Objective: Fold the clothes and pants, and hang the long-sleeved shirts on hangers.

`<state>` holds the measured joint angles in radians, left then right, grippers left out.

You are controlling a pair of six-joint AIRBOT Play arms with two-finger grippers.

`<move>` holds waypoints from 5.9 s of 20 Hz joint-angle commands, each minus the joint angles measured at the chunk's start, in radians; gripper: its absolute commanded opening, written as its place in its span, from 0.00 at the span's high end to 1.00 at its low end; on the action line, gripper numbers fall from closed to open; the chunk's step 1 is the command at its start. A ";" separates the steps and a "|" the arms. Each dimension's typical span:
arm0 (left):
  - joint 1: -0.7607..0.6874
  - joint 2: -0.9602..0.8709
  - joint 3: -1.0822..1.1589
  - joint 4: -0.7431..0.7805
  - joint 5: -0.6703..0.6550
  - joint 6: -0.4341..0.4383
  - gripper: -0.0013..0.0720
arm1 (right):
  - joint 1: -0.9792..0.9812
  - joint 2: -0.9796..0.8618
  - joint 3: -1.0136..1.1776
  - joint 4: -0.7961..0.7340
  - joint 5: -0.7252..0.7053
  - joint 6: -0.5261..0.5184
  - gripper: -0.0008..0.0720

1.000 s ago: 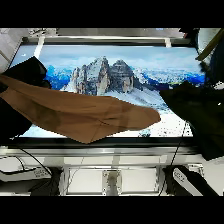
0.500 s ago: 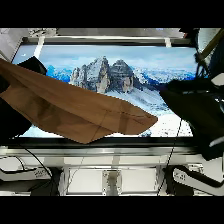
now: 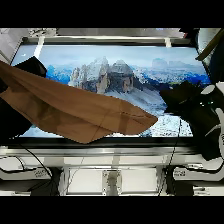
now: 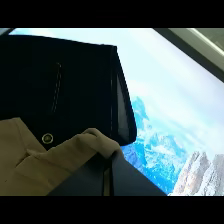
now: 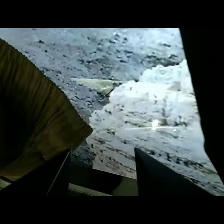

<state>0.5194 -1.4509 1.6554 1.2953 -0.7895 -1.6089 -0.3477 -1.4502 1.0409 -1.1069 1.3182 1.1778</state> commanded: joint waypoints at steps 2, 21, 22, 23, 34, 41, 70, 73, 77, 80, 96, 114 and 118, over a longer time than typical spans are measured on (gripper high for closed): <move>0.000 -0.001 0.001 0.024 -0.065 0.000 0.97 | -0.012 -0.111 -0.077 0.210 -0.065 -0.173 0.41; 0.001 0.000 0.001 0.085 -0.173 0.000 0.97 | -0.002 -0.156 -0.076 0.345 0.208 -0.280 0.97; 0.001 0.001 0.001 0.085 -0.183 0.000 0.97 | -0.002 -0.148 -0.076 0.348 0.216 -0.280 0.97; 0.001 0.004 0.001 0.085 -0.188 0.000 0.97 | -0.002 -0.129 -0.073 0.354 0.226 -0.280 0.97; 0.138 0.251 0.004 0.092 -0.181 0.000 0.97 | -0.130 0.527 0.194 0.262 0.417 -0.144 0.97; 0.121 0.194 0.003 0.007 -0.153 0.000 0.97 | -0.203 0.630 0.235 0.171 0.072 0.092 0.98; -0.105 -0.084 0.003 -0.047 -0.093 0.001 0.97 | 0.230 -0.128 0.180 0.325 0.080 -0.122 0.52; -0.105 -0.084 0.003 -0.047 -0.108 0.001 0.97 | 0.196 -0.116 0.205 0.304 0.085 -0.121 0.53; -0.105 -0.084 0.003 -0.047 -0.117 0.001 0.97 | 0.112 -0.061 0.255 0.282 0.134 -0.088 0.53; -0.105 -0.084 0.003 -0.047 -0.117 0.001 0.97 | 0.077 -0.013 0.253 0.204 0.176 -0.062 0.53; -0.106 -0.081 0.003 -0.047 -0.127 0.031 0.97 | 0.279 -0.065 0.013 0.441 -0.131 -0.171 0.89; -0.139 -0.124 0.004 -0.047 0.272 0.030 0.97 | 0.082 -0.042 0.253 0.246 -0.621 0.159 0.97; -0.146 -0.232 0.004 -0.047 0.380 -0.002 0.97 | 0.096 -0.176 0.253 0.254 -0.846 0.326 0.97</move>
<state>0.3805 -1.6127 1.6588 1.2469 -0.5026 -1.5749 -0.2604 -1.5425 1.2922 -0.8516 0.6628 1.3899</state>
